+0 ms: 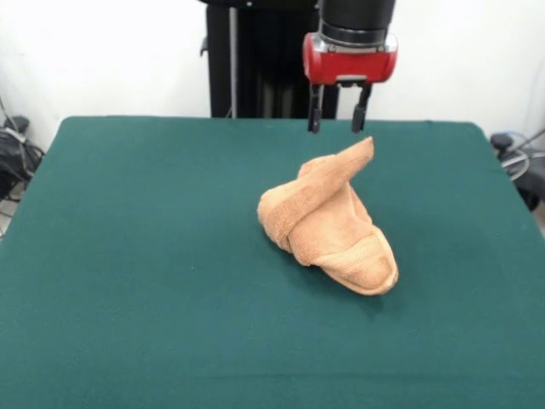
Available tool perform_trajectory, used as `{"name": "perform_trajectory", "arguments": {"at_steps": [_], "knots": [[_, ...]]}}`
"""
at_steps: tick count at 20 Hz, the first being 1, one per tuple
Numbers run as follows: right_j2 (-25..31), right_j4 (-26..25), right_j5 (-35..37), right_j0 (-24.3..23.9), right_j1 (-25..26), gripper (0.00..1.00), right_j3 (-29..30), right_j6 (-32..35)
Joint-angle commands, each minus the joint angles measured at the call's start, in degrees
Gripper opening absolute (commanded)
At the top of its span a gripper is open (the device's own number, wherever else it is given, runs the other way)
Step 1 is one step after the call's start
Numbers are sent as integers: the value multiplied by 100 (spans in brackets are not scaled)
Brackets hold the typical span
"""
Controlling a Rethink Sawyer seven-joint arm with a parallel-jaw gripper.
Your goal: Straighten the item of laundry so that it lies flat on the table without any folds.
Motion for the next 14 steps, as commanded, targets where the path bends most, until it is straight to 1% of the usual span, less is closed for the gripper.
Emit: {"name": "perform_trajectory", "arguments": {"at_steps": [1, 3, 7, 14], "knots": [[279, -232, -464, -16, 33, 100, 462, 613], [218, -254, -562, 44, 115, 100, 424, 655], [102, -264, -571, 198, 353, 100, 163, 692], [5, -328, -988, 276, 784, 100, -29, 732]]}}
